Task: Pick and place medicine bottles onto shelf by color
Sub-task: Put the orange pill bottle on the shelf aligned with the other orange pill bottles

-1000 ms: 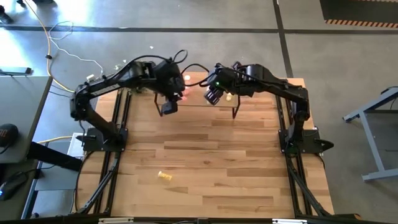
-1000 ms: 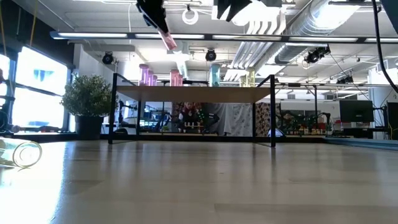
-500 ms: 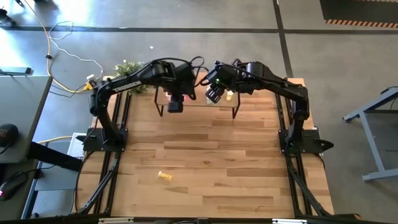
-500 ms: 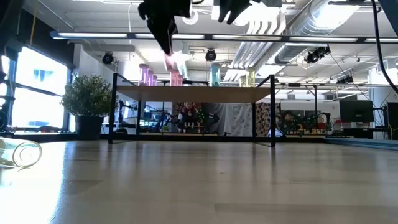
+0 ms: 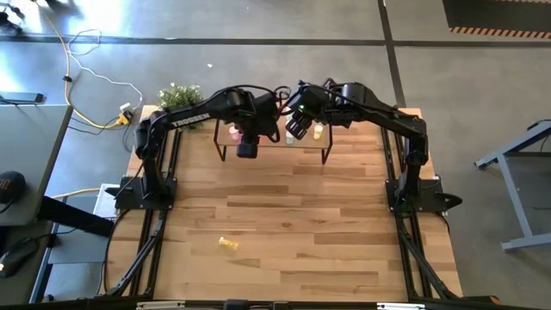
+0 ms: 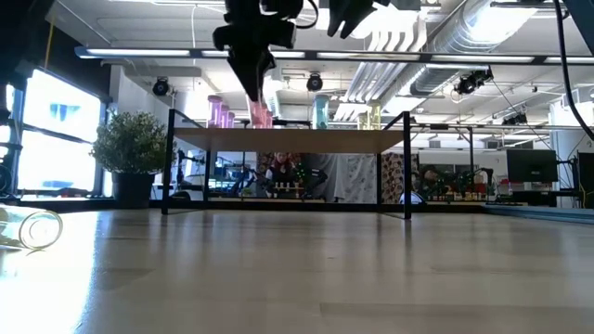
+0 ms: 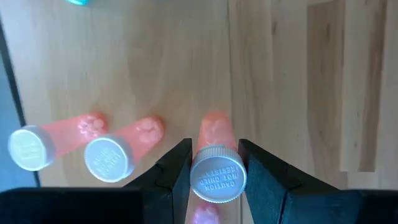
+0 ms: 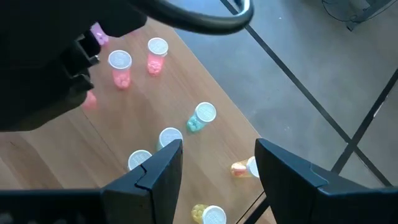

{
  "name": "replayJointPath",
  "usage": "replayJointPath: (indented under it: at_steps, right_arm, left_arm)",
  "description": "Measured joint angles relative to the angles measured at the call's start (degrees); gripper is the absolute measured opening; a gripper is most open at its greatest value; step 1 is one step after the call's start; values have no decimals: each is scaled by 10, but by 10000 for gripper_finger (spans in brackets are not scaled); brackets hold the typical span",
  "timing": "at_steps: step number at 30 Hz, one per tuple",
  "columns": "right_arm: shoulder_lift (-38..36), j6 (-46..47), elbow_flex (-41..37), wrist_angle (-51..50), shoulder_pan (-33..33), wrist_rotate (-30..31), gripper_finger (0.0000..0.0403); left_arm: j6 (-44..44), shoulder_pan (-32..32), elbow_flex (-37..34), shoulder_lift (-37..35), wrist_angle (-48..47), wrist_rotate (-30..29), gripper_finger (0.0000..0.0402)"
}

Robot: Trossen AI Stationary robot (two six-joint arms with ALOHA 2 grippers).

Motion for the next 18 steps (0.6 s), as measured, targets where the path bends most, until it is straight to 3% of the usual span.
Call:
replayJointPath:
  at_steps: [18]
  right_arm:
    - [0, -4, 0, 0, 0, 0, 193]
  left_arm:
    - [47, 2, 0, 2, 6, -21, 113]
